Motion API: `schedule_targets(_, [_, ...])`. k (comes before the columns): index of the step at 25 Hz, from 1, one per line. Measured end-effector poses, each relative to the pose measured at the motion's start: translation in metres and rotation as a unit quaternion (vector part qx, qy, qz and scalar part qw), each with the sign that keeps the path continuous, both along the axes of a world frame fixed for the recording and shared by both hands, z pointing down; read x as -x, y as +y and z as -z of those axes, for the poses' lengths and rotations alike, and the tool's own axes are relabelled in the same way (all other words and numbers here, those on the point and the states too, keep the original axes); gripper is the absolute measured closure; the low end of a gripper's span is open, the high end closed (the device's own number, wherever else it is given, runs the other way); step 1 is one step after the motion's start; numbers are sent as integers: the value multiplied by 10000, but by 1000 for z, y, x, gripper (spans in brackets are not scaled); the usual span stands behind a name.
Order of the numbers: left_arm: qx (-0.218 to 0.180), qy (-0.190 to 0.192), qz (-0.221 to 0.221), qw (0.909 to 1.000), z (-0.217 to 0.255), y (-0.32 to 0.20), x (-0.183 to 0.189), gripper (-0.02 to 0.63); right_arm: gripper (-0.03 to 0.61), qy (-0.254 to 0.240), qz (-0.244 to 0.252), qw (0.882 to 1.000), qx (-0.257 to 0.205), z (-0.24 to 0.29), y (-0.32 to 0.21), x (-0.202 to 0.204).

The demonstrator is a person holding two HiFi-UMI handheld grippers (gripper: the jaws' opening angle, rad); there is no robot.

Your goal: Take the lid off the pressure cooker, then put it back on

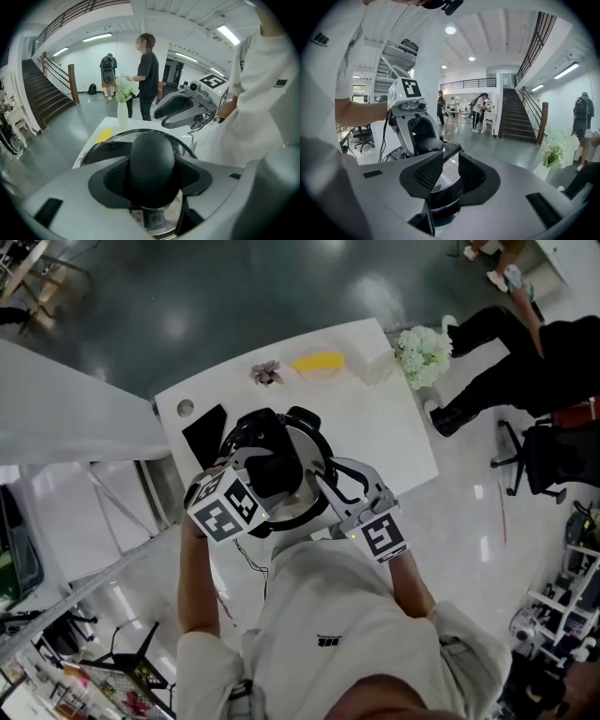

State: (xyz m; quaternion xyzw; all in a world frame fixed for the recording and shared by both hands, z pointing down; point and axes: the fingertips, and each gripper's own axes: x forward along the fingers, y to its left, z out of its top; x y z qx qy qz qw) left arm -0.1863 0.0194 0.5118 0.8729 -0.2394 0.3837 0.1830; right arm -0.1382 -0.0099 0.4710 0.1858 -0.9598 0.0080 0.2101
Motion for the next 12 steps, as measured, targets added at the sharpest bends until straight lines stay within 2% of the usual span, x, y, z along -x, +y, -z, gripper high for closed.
schedule_targets(3, [38, -73, 133, 9999, 0, 0, 1, 325, 474, 12, 36, 10000, 19, 1, 1, 2])
schedule_targets(12, [166, -43, 946, 9954, 1, -2, 5, 324, 474, -59, 136, 9999, -54, 3, -2, 4])
